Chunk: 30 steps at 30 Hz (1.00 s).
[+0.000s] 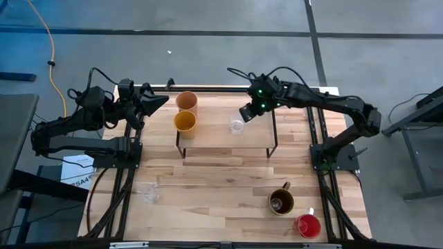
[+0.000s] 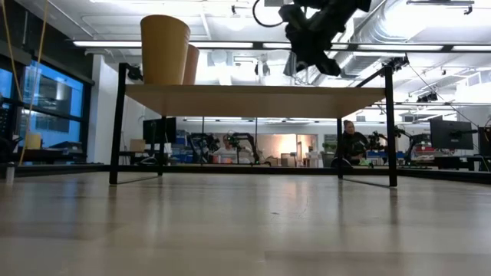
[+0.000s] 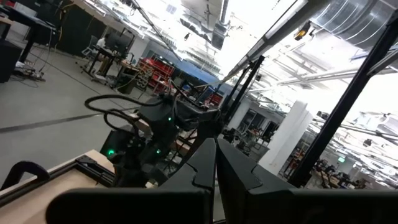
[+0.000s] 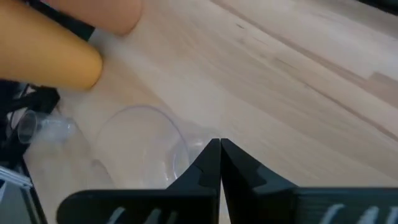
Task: Stack small to large cups/mugs on shelf
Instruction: Put the top transparent mug on the shelf
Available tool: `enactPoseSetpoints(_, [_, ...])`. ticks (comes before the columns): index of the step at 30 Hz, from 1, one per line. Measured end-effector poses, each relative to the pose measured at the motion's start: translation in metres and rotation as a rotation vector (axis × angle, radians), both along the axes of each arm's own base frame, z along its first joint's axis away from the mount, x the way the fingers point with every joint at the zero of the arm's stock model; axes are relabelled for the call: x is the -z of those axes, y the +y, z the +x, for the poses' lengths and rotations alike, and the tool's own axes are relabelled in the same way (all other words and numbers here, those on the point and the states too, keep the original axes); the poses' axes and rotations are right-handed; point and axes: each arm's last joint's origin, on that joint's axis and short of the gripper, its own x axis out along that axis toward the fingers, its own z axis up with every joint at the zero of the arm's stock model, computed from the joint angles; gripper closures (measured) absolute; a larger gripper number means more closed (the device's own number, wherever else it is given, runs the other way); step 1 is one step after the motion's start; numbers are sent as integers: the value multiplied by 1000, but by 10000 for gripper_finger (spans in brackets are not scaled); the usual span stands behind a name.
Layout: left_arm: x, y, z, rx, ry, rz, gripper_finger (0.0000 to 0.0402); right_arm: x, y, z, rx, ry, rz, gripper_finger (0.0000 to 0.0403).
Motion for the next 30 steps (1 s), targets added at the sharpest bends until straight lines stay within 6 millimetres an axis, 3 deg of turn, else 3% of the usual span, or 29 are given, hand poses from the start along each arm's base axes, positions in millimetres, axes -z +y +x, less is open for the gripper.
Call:
enactPoseSetpoints(11, [0,0,0,0,0,0,399,-41,5,-24,-8,-205,-4,400])
enactPoseSetpoints(15, [0,0,0,0,0,-1,399,-37,13,-16,-79,-200,0,370])
enactPoseSetpoints(23, [0,0,0,1,-1,-3,399,-26,14,-9,-125,-101,-167,260])
enactPoseSetpoints(30, [0,0,0,2,-3,-9,399,-22,17,-8,-215,-67,-222,238])
